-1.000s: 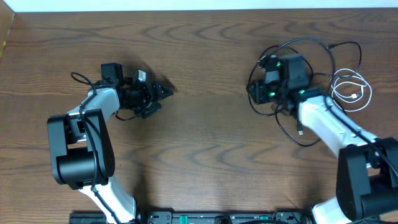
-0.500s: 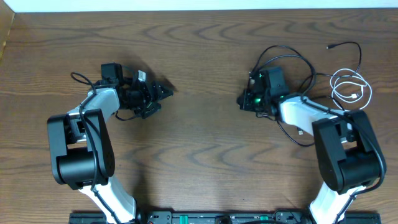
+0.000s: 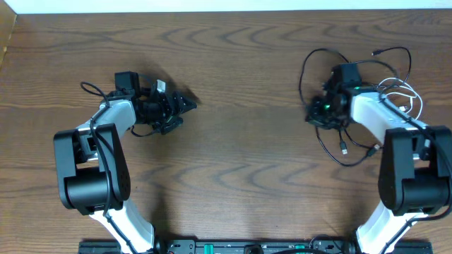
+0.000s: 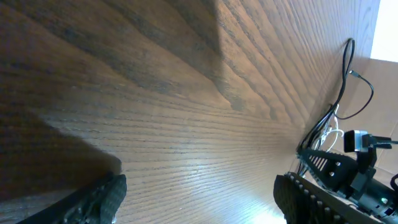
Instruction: Untangle cables
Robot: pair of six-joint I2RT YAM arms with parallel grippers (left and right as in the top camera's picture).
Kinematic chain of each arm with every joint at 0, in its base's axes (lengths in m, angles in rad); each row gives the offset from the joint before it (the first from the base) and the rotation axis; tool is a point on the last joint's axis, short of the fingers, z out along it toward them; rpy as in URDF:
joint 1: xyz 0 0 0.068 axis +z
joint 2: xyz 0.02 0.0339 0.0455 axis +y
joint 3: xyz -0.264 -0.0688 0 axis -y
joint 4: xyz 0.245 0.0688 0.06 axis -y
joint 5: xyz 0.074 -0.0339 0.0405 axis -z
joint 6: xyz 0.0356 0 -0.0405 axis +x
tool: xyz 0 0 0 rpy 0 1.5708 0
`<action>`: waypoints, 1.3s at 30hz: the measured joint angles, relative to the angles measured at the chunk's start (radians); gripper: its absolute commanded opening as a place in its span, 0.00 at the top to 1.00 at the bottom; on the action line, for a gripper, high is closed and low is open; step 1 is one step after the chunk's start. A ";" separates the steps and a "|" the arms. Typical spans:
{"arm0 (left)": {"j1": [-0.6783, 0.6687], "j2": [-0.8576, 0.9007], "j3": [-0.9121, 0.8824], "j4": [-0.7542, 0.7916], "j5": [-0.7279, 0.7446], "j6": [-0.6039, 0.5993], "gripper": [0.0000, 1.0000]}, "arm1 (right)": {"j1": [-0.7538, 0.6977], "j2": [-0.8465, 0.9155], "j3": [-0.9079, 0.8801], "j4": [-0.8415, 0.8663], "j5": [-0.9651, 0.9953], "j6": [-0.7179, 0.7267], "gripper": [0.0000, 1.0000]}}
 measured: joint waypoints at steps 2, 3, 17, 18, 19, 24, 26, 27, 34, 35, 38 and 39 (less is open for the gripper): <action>0.000 0.000 0.000 0.000 0.000 0.000 0.18 | -0.025 -0.009 0.005 -0.033 0.086 -0.025 0.84; 0.000 0.000 0.000 0.000 0.000 0.000 0.18 | -0.037 -0.012 0.006 -0.044 0.128 -0.035 0.83; -0.001 0.000 0.000 0.000 -0.008 0.000 0.18 | -0.153 0.002 0.045 -0.080 0.357 -0.189 0.73; -0.001 0.000 0.000 0.000 -0.010 0.000 0.18 | -0.152 0.005 0.063 -0.130 0.327 -0.210 0.69; -0.001 0.000 0.000 0.000 -0.010 0.000 0.18 | -0.151 0.009 0.092 -0.199 0.288 -0.241 0.65; -0.002 0.000 0.002 -0.008 -0.011 0.011 0.17 | -0.143 0.011 0.223 -0.348 0.123 -0.313 0.30; -0.003 0.000 0.003 -0.015 -0.011 0.026 0.17 | -0.136 0.011 0.245 -0.353 0.074 -0.334 0.01; -0.004 0.000 0.003 -0.017 -0.011 0.030 0.17 | -0.131 0.011 0.247 -0.355 0.056 -0.339 0.01; -0.040 -0.011 0.007 -0.021 -0.067 0.037 0.17 | -0.101 0.011 0.246 -0.369 0.002 -0.348 0.01; -0.051 -0.014 0.008 -0.021 -0.088 0.037 0.17 | -0.098 0.011 0.246 -0.369 -0.001 -0.348 0.01; -0.094 -0.024 0.017 -0.020 -0.166 0.036 0.17 | -0.095 0.011 0.246 -0.369 -0.007 -0.348 0.01; -0.105 -0.027 0.019 -0.018 -0.188 0.036 0.17 | -0.095 0.011 0.246 -0.369 -0.009 -0.348 0.01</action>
